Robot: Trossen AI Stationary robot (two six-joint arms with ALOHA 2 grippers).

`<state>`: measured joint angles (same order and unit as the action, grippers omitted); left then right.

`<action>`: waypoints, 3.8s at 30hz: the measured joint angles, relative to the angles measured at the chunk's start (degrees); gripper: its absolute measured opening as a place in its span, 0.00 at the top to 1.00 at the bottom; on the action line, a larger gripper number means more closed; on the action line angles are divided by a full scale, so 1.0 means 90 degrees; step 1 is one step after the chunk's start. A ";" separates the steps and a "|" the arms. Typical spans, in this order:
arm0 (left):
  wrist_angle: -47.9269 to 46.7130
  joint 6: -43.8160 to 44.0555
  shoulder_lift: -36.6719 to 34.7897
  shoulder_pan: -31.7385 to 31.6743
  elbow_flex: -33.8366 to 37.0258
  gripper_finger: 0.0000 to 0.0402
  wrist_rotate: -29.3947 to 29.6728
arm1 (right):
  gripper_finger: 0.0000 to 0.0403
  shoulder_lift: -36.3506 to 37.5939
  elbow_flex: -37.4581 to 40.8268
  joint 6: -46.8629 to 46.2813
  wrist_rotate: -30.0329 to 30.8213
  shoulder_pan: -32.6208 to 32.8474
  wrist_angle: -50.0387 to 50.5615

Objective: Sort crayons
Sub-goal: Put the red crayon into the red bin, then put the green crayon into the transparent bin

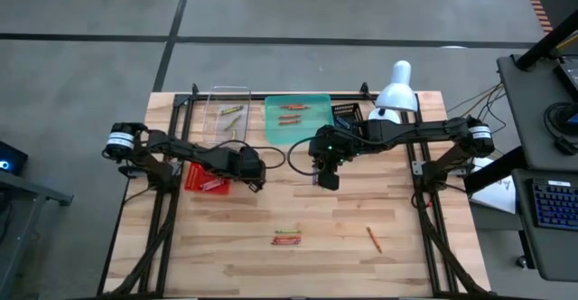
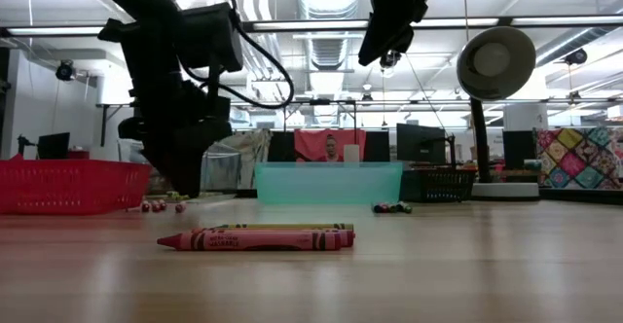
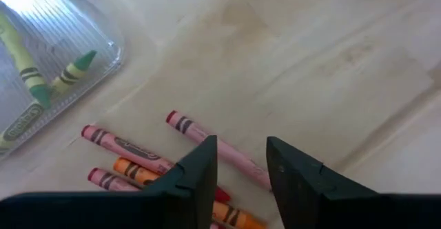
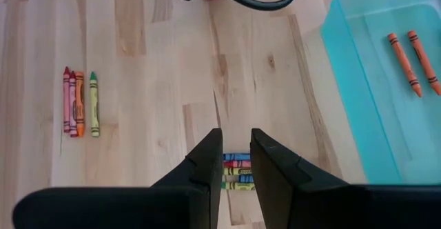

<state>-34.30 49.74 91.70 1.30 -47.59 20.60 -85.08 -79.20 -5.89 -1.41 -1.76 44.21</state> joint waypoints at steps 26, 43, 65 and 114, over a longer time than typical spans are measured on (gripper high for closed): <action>0.0276 -0.0036 0.0391 0.0005 0.0129 0.77 0.0053 | 0.84 0.0000 0.0005 -0.0002 -0.0002 0.0002 -0.0024; 0.0402 -0.0889 0.0299 0.0049 -0.0243 0.99 -0.0539 | 0.84 0.0000 0.0007 0.0077 0.0000 0.0000 -0.0022; -0.2832 -0.2324 -0.2159 0.0493 -0.0670 1.00 -0.1213 | 0.84 0.0000 0.0015 0.0402 -0.0001 0.0001 -0.0022; -0.3852 -0.2261 -0.1991 0.0427 -0.0200 0.81 -0.0194 | 0.84 -0.0029 0.0525 -0.0093 -0.0002 0.0000 -0.0729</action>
<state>-68.97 29.39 73.79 5.15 -49.39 18.85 -85.34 -74.47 -6.73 -1.43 -1.76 37.65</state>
